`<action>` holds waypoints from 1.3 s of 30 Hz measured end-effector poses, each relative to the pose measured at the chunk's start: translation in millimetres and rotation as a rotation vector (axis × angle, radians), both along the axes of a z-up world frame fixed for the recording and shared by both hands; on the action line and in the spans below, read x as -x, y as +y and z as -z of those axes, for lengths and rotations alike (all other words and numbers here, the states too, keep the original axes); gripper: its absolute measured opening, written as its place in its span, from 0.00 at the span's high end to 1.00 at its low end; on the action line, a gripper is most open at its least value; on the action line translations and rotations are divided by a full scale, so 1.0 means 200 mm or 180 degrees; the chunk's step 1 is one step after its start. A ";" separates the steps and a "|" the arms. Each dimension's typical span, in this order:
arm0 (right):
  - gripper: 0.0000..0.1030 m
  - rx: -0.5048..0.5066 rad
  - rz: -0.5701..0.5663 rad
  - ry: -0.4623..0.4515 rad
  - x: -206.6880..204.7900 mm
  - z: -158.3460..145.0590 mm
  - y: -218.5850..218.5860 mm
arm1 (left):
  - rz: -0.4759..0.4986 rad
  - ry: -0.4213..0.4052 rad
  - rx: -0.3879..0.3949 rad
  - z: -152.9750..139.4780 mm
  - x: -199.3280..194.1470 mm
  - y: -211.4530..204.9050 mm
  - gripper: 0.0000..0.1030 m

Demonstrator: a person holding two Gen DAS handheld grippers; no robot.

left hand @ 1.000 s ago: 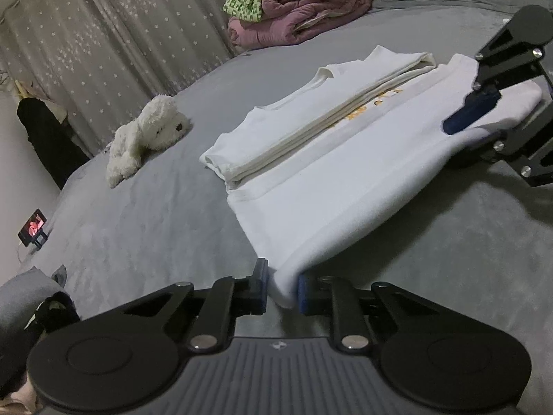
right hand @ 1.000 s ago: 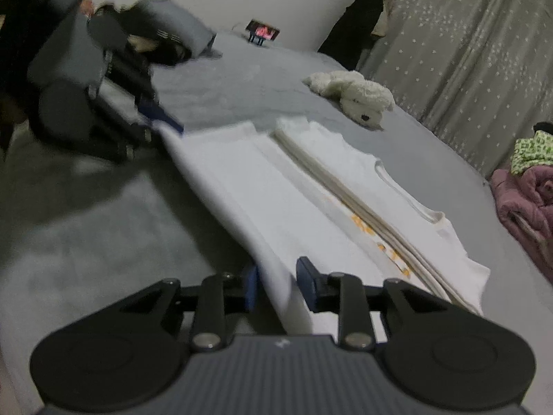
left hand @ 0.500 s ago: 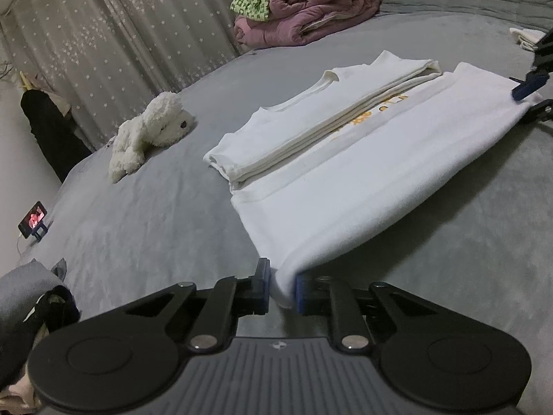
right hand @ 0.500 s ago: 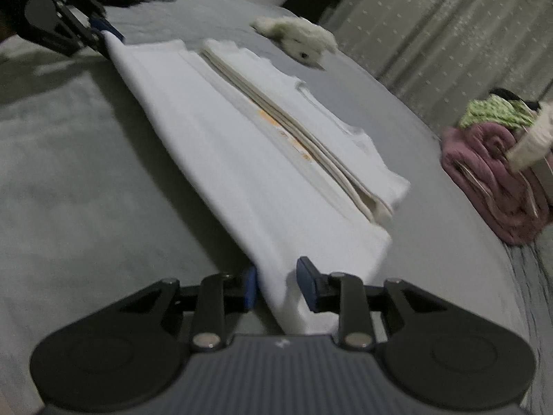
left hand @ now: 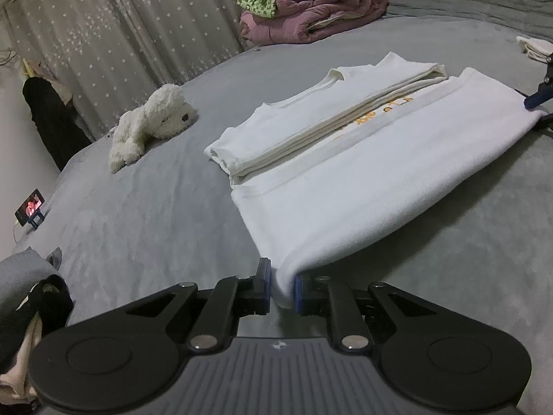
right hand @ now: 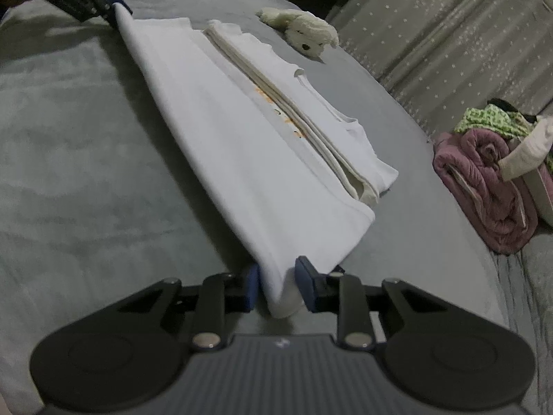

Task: Fold clothes
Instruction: 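Lift the shirt with both grippers and fold it lengthwise toward the right gripper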

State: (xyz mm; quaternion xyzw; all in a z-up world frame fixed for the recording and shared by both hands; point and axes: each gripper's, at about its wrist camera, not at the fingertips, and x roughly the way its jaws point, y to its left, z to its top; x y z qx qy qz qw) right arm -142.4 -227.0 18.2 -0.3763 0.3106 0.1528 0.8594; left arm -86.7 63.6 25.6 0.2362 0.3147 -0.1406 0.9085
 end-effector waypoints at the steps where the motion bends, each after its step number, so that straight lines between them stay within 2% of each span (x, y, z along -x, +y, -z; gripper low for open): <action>1: 0.78 0.0017 -0.0005 -0.0012 0.00 0.00 0.00 | -0.0012 0.0002 0.0023 0.00 0.00 0.00 0.87; 4: 0.80 0.0067 -0.0019 -0.0049 -0.01 0.01 0.00 | -0.0067 0.0021 0.0147 -0.02 -0.01 0.02 0.87; 6: 0.91 0.0098 -0.0027 -0.0091 0.00 0.01 0.01 | -0.0086 0.0003 0.0185 -0.03 -0.01 0.03 0.88; 7: 0.92 0.0113 -0.0031 -0.0112 0.00 0.00 0.01 | -0.0087 -0.0012 0.0193 -0.04 0.00 0.03 0.88; 15: 0.93 0.0101 -0.0019 -0.0328 0.08 -0.08 0.00 | -0.0094 -0.0023 0.0262 -0.07 0.03 0.04 0.91; 19: 0.93 0.0230 -0.0046 -0.0345 0.12 -0.09 0.00 | -0.0059 0.0014 0.0357 -0.12 0.09 0.06 0.91; 26: 0.93 0.0121 -0.0104 -0.0325 0.22 -0.14 -0.01 | -0.0016 -0.0021 0.0293 -0.15 0.22 0.05 0.91; 33: 0.93 -0.0122 -0.0098 -0.0287 0.34 -0.19 -0.03 | -0.0051 -0.0046 0.0506 -0.21 0.30 0.09 0.92; 39: 0.93 -0.0252 -0.0032 -0.0503 0.29 -0.26 -0.03 | -0.0142 -0.0069 0.0643 -0.24 0.24 0.11 0.91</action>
